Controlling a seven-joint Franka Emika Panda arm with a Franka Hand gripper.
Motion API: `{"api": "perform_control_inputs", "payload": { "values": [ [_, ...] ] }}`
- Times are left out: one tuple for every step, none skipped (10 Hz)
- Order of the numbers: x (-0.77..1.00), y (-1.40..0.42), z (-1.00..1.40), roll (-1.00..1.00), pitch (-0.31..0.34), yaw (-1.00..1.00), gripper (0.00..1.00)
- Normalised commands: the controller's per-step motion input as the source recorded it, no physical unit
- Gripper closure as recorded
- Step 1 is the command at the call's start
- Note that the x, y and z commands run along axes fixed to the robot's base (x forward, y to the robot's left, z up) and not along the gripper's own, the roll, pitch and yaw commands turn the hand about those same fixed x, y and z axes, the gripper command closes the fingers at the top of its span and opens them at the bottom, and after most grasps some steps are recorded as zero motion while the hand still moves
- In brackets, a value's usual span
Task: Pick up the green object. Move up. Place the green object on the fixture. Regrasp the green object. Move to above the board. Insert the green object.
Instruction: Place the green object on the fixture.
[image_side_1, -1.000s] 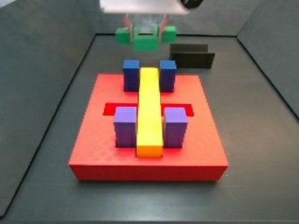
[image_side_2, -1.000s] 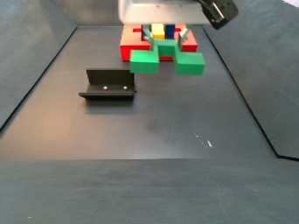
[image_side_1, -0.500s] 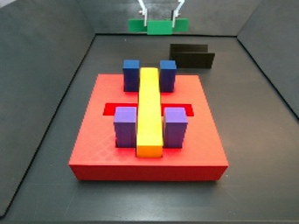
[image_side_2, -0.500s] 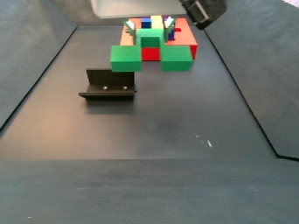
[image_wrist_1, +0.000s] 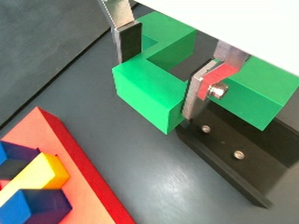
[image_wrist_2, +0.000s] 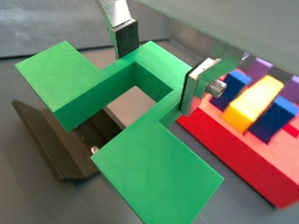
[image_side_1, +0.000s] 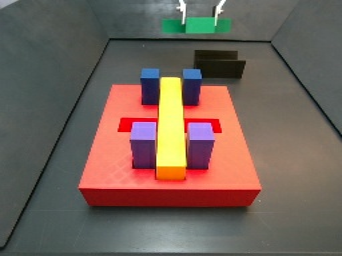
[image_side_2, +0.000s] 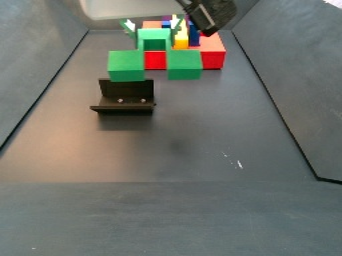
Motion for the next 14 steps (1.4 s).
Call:
{"api": "perform_control_inputs", "payload": {
  "values": [
    [0.76, 0.30, 0.11, -0.81, 0.043, -0.02, 1.00],
    [0.74, 0.24, 0.06, -0.86, 0.049, -0.07, 1.00],
    [0.73, 0.23, 0.08, -0.88, 0.000, -0.09, 1.00],
    [0.73, 0.25, 0.09, -0.90, 0.000, -0.07, 1.00],
    [0.73, 0.24, 0.08, -0.91, 0.000, -0.07, 1.00],
    [0.73, 0.26, 0.06, -0.91, 0.000, -0.07, 1.00],
    [0.75, 0.24, 0.00, -0.83, 0.000, -0.05, 1.00],
    [0.77, 0.17, 0.00, -0.61, 0.000, -0.05, 1.00],
    [0.74, 0.14, -0.14, -0.50, 0.000, -0.05, 1.00],
    [0.71, 0.04, -0.27, -0.30, -0.009, -0.05, 1.00],
    [0.65, -0.05, -0.22, 0.00, 0.034, -0.01, 1.00],
    [0.61, -0.20, -0.23, 0.19, 0.120, 0.00, 1.00],
    [0.63, -0.20, -0.25, 0.19, 0.123, 0.00, 1.00],
    [0.62, -0.17, -0.27, 0.08, 0.037, 0.00, 1.00]
  ]
}}
